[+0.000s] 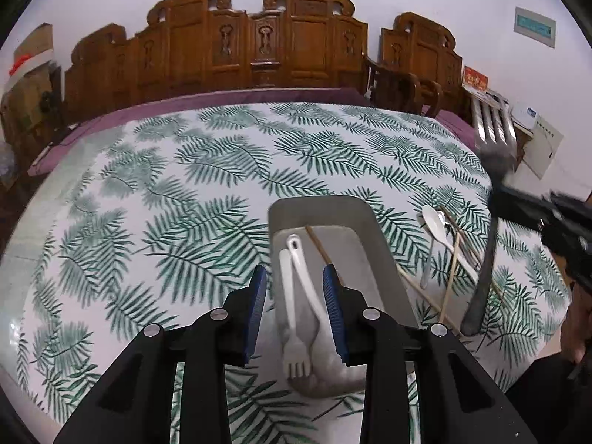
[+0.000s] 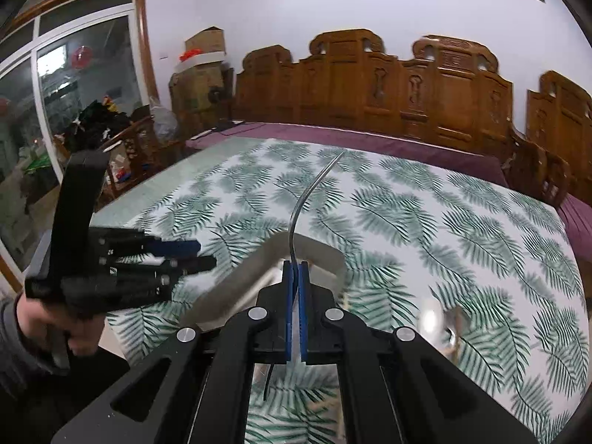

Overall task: Organize utensils
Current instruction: 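Lower the metal fork into the grey tray and open the right tool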

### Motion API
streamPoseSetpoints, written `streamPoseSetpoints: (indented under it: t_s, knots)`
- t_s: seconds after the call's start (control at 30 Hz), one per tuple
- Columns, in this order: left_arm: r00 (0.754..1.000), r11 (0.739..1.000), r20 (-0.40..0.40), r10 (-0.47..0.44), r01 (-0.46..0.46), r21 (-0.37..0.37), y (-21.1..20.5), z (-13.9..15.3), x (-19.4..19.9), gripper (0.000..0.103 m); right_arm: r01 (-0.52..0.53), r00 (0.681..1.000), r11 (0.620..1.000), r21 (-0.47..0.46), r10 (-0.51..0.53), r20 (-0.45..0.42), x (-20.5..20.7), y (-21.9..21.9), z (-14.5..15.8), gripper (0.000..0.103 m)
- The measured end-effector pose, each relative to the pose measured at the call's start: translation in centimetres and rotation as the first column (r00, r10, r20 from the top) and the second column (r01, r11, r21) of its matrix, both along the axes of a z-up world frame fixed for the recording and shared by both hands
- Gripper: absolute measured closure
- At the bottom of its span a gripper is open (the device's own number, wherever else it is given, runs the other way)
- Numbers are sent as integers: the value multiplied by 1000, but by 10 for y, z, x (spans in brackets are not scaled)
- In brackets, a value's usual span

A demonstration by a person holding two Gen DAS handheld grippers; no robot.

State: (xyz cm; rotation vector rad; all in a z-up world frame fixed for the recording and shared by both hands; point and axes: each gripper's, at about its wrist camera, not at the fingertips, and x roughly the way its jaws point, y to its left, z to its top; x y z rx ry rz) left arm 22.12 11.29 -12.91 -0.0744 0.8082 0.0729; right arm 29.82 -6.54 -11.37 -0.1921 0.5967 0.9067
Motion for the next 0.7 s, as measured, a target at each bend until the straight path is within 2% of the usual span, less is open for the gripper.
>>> streamPoseSetpoints:
  t_s: [0.27,0.4,0.7]
  knots:
    - [999,1000,32,23,-23,0,14,1,-14,72,-37,998,999,-15,36,-45,13,38,-5,99]
    - [999,1000,40,27,-28,12,17,0,-17,69,-41,994,998,-43,36,-101,25,53,-26,99]
    - [999,1000,38,22,-22,-15,20,-4,-17,69,-52,975,990,-130,22,-223,43,79,-78,99]
